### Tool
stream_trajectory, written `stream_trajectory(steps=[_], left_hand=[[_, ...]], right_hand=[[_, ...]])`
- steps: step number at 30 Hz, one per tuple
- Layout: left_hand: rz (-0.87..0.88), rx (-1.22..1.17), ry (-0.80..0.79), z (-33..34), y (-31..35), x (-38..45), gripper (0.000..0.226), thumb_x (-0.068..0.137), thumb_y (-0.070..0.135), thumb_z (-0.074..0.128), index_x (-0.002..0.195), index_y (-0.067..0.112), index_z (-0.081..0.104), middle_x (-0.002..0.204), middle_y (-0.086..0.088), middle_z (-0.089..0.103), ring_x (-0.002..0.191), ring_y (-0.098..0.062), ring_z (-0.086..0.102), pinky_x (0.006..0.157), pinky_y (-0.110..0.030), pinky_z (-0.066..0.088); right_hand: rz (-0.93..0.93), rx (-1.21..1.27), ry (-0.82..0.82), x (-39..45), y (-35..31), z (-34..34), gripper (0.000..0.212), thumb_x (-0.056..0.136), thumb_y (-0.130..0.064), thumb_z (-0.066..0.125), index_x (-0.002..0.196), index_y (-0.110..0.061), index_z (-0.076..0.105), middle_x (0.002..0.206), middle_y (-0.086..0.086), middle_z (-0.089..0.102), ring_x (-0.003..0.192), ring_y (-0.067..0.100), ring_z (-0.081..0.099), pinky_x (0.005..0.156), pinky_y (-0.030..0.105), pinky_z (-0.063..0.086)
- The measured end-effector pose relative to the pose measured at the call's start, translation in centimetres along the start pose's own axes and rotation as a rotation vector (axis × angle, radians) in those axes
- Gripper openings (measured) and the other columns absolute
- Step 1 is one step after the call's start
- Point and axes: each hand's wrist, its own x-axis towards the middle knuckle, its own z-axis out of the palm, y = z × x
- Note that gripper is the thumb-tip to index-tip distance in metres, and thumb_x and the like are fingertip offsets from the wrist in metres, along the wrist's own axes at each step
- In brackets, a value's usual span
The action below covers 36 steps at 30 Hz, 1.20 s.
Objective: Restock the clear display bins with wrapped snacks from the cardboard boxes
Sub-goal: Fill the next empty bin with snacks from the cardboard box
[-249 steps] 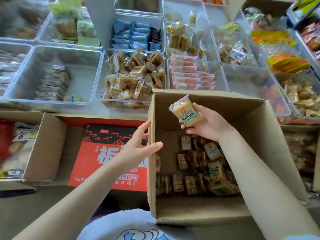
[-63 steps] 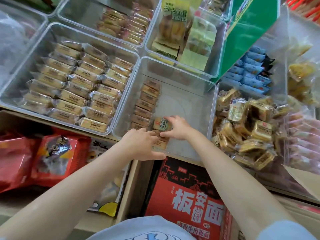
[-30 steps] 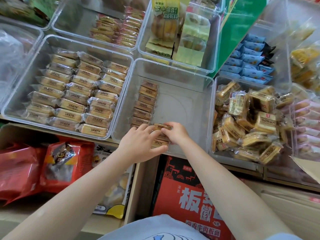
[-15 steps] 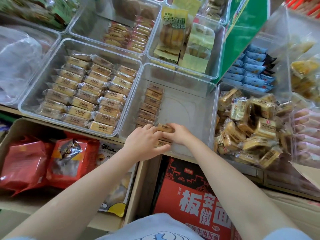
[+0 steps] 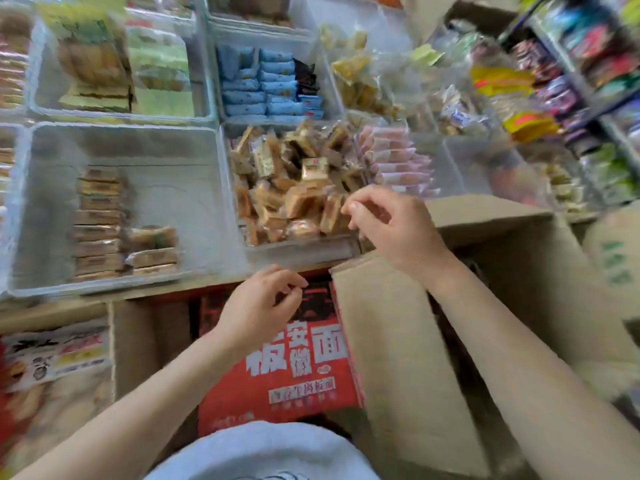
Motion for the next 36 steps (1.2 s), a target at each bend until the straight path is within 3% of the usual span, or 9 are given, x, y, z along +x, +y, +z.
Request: stream_trajectory(steps=[5, 10, 13, 16, 20, 23, 30, 33, 36], left_hand=[[0.025, -0.288, -0.04, 9.8, 9.1, 0.1, 0.046, 0.095, 0.043, 0.059, 0.139, 0.033, 0.048, 0.13, 0.017, 0.046, 0.119, -0.004, 0.049, 0.1, -0.037, 0.049], [-0.129, -0.384, 0.113, 16.0, 15.7, 1.2, 0.095, 0.084, 0.055, 0.066, 0.159, 0.025, 0.015, 0.162, 0.003, 0.025, 0.15, -0.016, 0.02, 0.122, -0.046, 0.023], [-0.283, -0.415, 0.252, 18.0, 16.5, 1.6, 0.091, 0.084, 0.033, 0.067, 0.159, 0.029, 0.015, 0.161, 0.008, 0.024, 0.149, -0.016, 0.022, 0.121, -0.052, 0.027], [-0.321, -0.535, 0.287, 18.6, 16.6, 1.6, 0.086, 0.081, 0.033, 0.06, 0.157, 0.038, 0.018, 0.156, 0.019, 0.026, 0.146, -0.01, 0.027, 0.117, -0.051, 0.035], [-0.326, -0.561, 0.314, 18.4, 16.9, 1.7, 0.082, 0.081, 0.035, 0.058, 0.155, 0.039, 0.023, 0.154, 0.014, 0.034, 0.142, -0.011, 0.034, 0.114, -0.051, 0.039], [-0.328, -0.597, 0.33, 18.4, 17.3, 1.5, 0.078, 0.085, 0.03, 0.061, 0.154, 0.038, 0.026, 0.152, 0.01, 0.038, 0.14, -0.013, 0.038, 0.111, -0.045, 0.045], [-0.298, -0.622, 0.373, 18.7, 17.6, 1.3, 0.069, 0.098, 0.005, 0.056, 0.154, 0.033, 0.029, 0.149, 0.007, 0.042, 0.13, -0.005, 0.045, 0.08, -0.006, 0.05], [-0.27, -0.616, 0.378, 18.4, 17.8, 1.2, 0.068, 0.098, 0.004, 0.055, 0.155, 0.033, 0.029, 0.148, 0.01, 0.041, 0.124, 0.001, 0.046, 0.073, -0.002, 0.047], [-0.263, -0.64, 0.358, 18.4, 17.4, 1.1, 0.069, 0.099, 0.006, 0.056, 0.155, 0.034, 0.027, 0.147, 0.012, 0.039, 0.117, 0.004, 0.047, 0.069, -0.001, 0.046]], right_hand=[[0.276, -0.121, 0.14, -6.8, 9.5, -8.2, 0.015, 0.095, -0.021, 0.056, 0.085, -0.022, 0.068, 0.07, -0.006, 0.066, 0.063, 0.007, 0.059, 0.069, 0.031, 0.05], [0.403, -0.408, -0.331, -10.0, 19.0, -8.1, 0.022, 0.099, -0.025, 0.054, 0.109, -0.015, 0.07, 0.107, 0.005, 0.071, 0.097, 0.022, 0.064, 0.084, 0.037, 0.052], [0.38, -0.61, -0.57, -10.2, 23.2, -6.8, 0.024, 0.102, -0.022, 0.049, 0.118, -0.015, 0.065, 0.112, 0.009, 0.067, 0.092, 0.025, 0.063, 0.073, 0.036, 0.052], [0.356, -0.793, -0.686, -10.3, 27.6, -5.4, 0.032, 0.102, -0.014, 0.042, 0.128, -0.018, 0.059, 0.119, 0.008, 0.066, 0.103, 0.029, 0.064, 0.074, 0.037, 0.052], [0.368, -1.029, -0.791, -11.5, 34.1, -2.6, 0.041, 0.101, -0.014, 0.042, 0.142, -0.016, 0.052, 0.144, 0.014, 0.049, 0.131, 0.031, 0.048, 0.098, 0.042, 0.049], [0.366, -1.13, -0.808, -12.0, 35.1, -1.2, 0.048, 0.101, -0.011, 0.039, 0.149, -0.015, 0.04, 0.151, 0.018, 0.039, 0.135, 0.035, 0.043, 0.103, 0.051, 0.046], [0.344, -1.139, -0.835, -13.0, 33.9, -0.4, 0.063, 0.098, -0.002, 0.044, 0.155, -0.014, 0.021, 0.153, 0.014, 0.039, 0.135, 0.031, 0.046, 0.098, 0.045, 0.046], [0.433, -0.931, -0.739, -12.8, 34.4, 0.2, 0.059, 0.1, -0.014, 0.049, 0.154, -0.014, 0.024, 0.143, 0.01, 0.052, 0.124, 0.027, 0.057, 0.081, 0.035, 0.049], [0.57, -0.484, -0.615, -11.0, 33.0, -1.8, 0.075, 0.092, -0.032, 0.067, 0.151, -0.012, 0.026, 0.134, 0.011, 0.057, 0.114, 0.028, 0.061, 0.084, 0.035, 0.053]])
